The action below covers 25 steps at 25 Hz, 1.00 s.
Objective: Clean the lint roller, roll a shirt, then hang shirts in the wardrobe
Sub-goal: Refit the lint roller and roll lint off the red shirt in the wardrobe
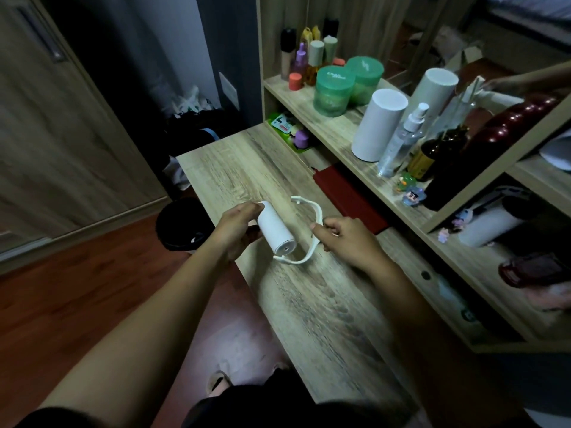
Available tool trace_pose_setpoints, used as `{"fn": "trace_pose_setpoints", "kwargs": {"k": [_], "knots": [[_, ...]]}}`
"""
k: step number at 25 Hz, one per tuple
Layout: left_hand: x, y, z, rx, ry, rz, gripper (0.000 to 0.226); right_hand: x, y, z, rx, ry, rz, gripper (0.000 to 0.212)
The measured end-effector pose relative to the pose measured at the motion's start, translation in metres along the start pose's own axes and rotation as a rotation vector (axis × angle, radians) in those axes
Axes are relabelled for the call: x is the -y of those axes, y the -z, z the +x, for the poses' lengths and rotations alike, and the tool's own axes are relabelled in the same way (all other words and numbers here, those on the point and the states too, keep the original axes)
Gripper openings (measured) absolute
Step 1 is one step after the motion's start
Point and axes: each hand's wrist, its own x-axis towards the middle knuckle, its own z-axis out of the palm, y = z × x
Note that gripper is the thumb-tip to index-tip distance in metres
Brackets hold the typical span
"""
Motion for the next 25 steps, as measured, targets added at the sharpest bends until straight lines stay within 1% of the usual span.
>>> {"fn": "trace_pose_setpoints", "kwargs": {"k": [6,10,18,25], "knots": [[0.005,-0.003,-0.004,0.070,0.030,0.036,0.014,-0.002,-0.002,0.000,0.045,0.011,-0.009,0.043],[0.009,-0.009,-0.008,0.108,0.021,0.047,0.016,0.002,0.000,-0.002,0.039,0.016,-0.020,0.041],[0.012,-0.013,-0.012,0.120,0.006,0.062,0.015,0.002,0.002,-0.007,0.034,0.002,0.013,0.042],[0.010,-0.017,-0.018,0.100,-0.011,0.077,0.015,0.003,0.001,-0.008,0.006,-0.009,-0.051,0.043]]}}
